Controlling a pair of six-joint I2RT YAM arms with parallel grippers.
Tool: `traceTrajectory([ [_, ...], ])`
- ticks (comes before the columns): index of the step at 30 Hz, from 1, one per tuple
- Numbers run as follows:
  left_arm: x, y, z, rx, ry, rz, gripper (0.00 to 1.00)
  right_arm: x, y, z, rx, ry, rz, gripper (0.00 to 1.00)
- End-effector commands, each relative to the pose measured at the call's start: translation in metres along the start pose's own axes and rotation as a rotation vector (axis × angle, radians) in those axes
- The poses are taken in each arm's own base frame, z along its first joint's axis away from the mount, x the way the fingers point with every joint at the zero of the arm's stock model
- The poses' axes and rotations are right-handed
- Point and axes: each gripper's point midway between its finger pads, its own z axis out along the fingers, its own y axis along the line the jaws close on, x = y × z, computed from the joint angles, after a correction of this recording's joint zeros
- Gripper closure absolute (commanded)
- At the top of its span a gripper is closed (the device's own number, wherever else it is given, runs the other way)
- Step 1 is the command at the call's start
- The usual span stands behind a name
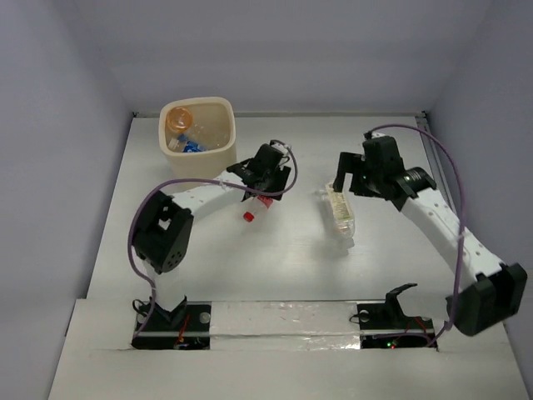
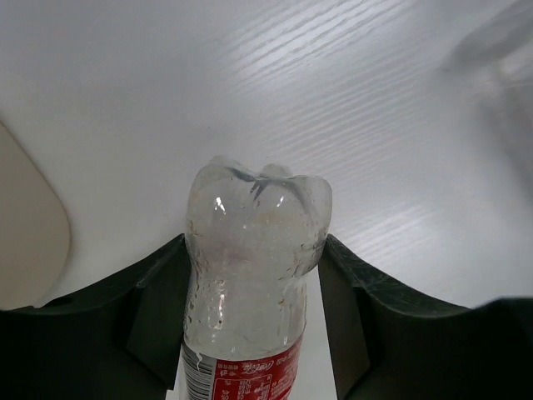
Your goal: Put the plastic bottles in the bin
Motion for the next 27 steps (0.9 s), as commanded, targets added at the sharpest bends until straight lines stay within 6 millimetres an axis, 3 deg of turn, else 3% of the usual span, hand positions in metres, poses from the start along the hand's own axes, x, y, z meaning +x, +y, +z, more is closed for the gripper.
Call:
traceTrajectory([
  [1,-0.069,-0.021,-0.079,0.138,-0.227,-0.102,0.69,-0.015,0.027,0.014,-0.117,0.044,-0.189,0.0],
  [2,-0.077,-0.021,-0.09,0.147,-0.254,-0.117,0.7,-0.011,0.028,0.028,-0.106,0.087,-0.21,0.0],
  [3,-0.087,-0.018,-0.103,0.153,-0.289,-0.15,0.7,-0.018,0.031,0.029,-0.108,0.088,-0.225,0.0],
  [4,-0.106,-0.018,-0.131,0.175,-0.36,-0.168,0.7,-0.019,0.031,0.035,-0.105,0.097,-0.255,0.0],
  [6,-0.126,-0.005,-0.158,0.178,-0.426,-0.211,0.7,-0.016,0.036,0.048,-0.116,0.158,-0.294,0.0],
  [7,-0.144,0.002,-0.186,0.184,-0.49,-0.231,0.7,-0.015,0.035,0.054,-0.102,0.175,-0.303,0.0],
  [9,-0.162,0.016,-0.212,0.191,-0.55,-0.261,0.69,-0.005,0.032,0.067,-0.089,0.235,-0.326,0.0],
  [10,-0.179,0.039,-0.236,0.171,-0.617,-0.302,0.69,-0.004,0.032,0.071,-0.093,0.252,-0.344,0.0],
  [12,-0.191,0.057,-0.257,0.188,-0.661,-0.327,0.69,0.005,0.025,0.078,-0.058,0.296,-0.357,0.0],
  [13,-0.203,0.082,-0.275,0.15,-0.715,-0.354,0.69,0.014,0.023,0.086,-0.06,0.338,-0.375,0.0],
  [16,-0.219,0.126,-0.305,0.067,-0.797,-0.391,0.69,0.031,0.021,0.097,-0.071,0.404,-0.386,0.0],
  [21,-0.236,0.174,-0.335,0.004,-0.887,-0.436,0.68,0.045,0.012,0.112,-0.041,0.451,-0.39,0.0],
  [24,-0.243,0.203,-0.338,-0.042,-0.923,-0.482,0.68,0.056,0.01,0.121,-0.036,0.485,-0.388,0.0],
  [27,-0.248,0.219,-0.328,-0.052,-0.95,-0.508,0.69,0.066,0.007,0.129,-0.036,0.512,-0.384,0.0],
])
